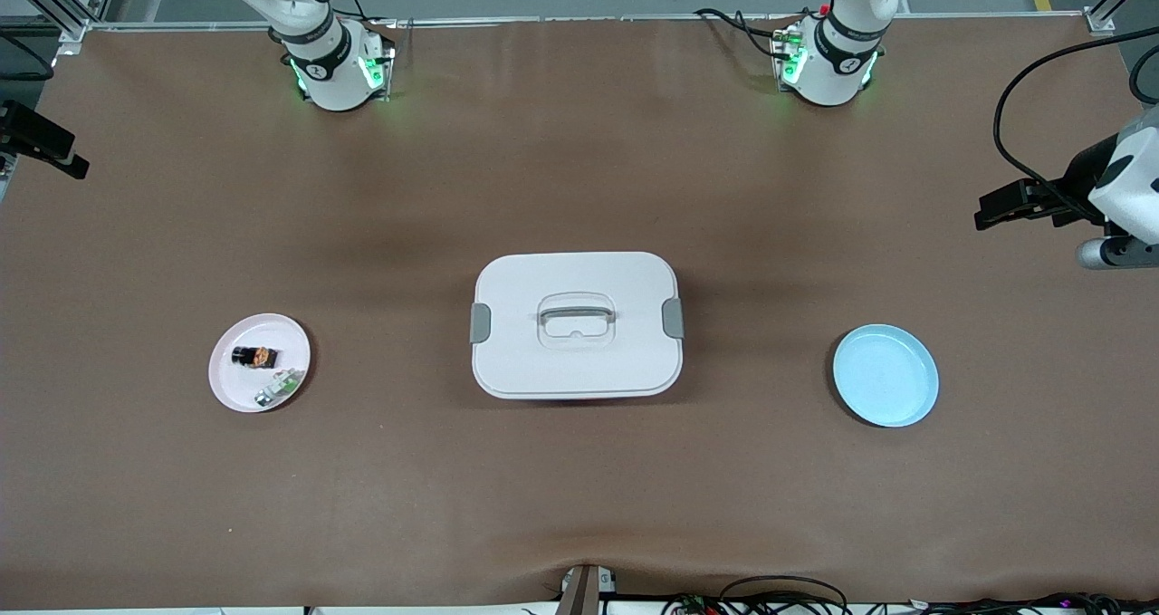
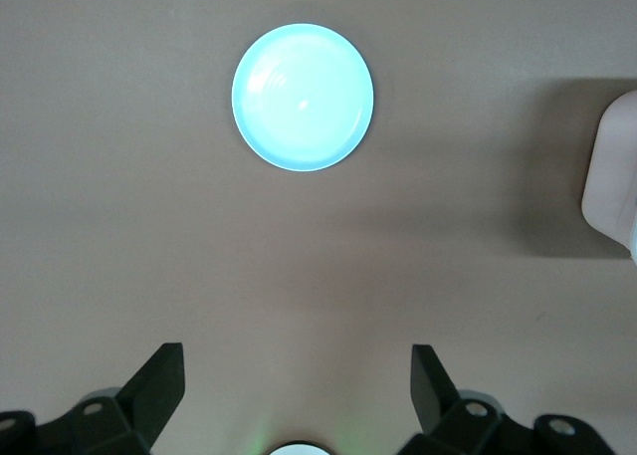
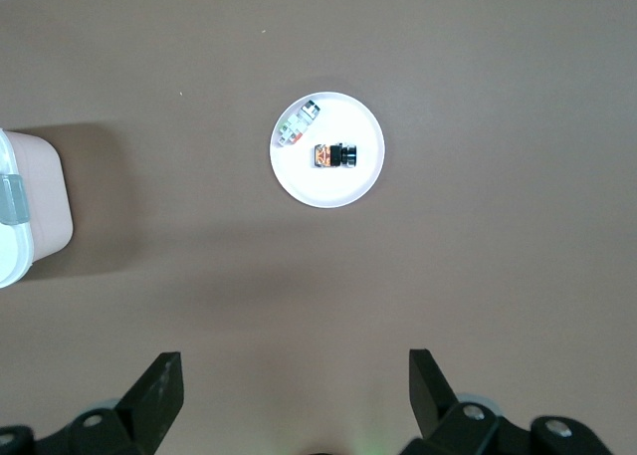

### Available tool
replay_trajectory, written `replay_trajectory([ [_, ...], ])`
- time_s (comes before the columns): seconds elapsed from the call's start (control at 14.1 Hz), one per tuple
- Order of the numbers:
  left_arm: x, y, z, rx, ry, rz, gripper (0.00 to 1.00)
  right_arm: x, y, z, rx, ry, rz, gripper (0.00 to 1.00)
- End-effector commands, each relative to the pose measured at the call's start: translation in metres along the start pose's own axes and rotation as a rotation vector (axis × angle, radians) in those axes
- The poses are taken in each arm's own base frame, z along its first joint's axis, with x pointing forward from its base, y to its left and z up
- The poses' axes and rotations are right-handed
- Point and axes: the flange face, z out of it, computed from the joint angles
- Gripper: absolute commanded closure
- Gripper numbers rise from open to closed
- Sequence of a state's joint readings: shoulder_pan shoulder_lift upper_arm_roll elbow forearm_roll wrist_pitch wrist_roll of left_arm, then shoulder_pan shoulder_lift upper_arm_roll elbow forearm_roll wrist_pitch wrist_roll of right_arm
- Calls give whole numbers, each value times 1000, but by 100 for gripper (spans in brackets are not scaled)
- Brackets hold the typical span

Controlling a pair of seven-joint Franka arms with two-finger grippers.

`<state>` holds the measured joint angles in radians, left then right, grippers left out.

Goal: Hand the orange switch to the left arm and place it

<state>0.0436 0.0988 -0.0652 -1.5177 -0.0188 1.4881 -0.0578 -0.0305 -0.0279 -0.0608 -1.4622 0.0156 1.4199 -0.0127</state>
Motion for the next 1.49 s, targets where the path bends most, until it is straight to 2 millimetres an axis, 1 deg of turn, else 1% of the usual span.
replay_trajectory([
  [0.0,1,0,-4,4,-6,22,0,0,1,-1,-2,-2,9,0],
  [0.92,1,-1,-4,4,-5,21,0,0,3,-2,-2,-1,12,0],
  [1.0,1,-1,-4,4,-5,21,0,2,4,1,-2,-1,14,0],
  [1.14,1,-1,-4,4,-5,21,0,10,4,16,-2,-2,14,0],
  [1.28,1,-1,-4,4,-5,21,0,16,6,41,-2,-7,18,0],
  [1.35,1,-2,-4,4,-5,21,0,20,7,57,-2,-5,22,0],
  [1.42,2,-2,-4,4,-5,21,0,23,8,66,-1,5,24,0],
])
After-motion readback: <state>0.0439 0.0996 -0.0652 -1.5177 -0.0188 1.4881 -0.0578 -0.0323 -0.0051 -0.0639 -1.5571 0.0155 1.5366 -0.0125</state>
